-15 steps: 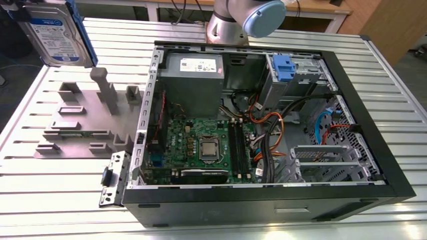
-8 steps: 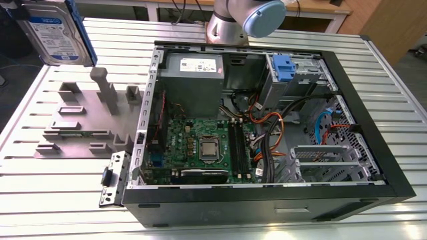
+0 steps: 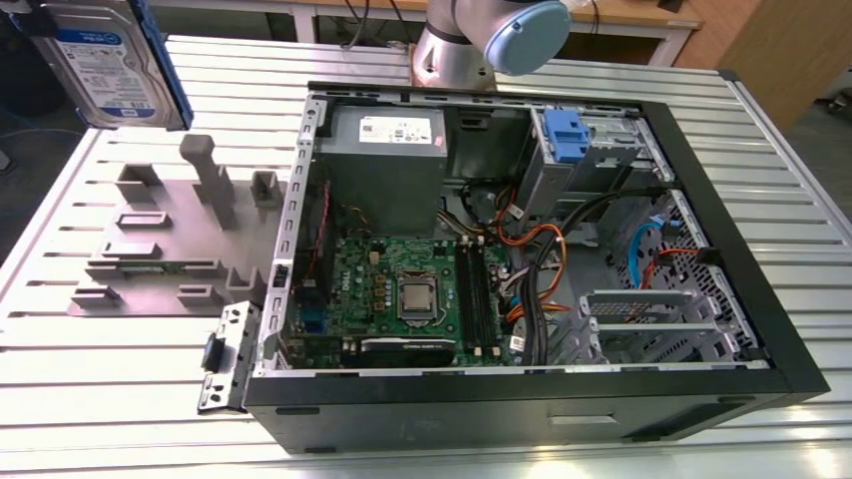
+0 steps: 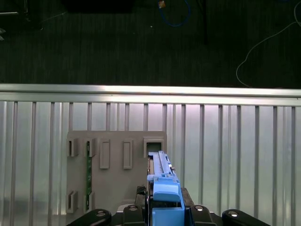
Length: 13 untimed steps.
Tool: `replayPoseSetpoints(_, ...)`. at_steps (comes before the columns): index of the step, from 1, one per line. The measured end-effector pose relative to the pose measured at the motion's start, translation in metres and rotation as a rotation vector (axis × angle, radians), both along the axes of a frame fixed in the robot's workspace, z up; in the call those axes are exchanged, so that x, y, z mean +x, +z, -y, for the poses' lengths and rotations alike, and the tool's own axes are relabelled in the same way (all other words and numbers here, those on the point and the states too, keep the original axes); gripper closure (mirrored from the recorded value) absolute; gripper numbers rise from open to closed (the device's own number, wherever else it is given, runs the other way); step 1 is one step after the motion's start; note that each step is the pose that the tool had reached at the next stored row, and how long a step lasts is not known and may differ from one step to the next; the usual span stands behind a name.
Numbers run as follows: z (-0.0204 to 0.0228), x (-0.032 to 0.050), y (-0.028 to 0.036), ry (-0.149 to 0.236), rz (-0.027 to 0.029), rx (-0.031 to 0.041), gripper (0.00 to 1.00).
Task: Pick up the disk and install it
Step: 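Pick up the disk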
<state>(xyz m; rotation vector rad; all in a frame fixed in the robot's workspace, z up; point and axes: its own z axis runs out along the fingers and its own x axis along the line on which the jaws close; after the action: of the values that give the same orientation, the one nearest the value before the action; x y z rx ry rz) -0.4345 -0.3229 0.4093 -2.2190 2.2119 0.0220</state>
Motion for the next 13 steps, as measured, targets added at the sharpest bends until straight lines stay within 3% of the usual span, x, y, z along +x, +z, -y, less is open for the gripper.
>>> replayPoseSetpoints(13, 0.0000, 0.0000, 0.0046, 0.000, -0.0002, 0.0000, 0.64)
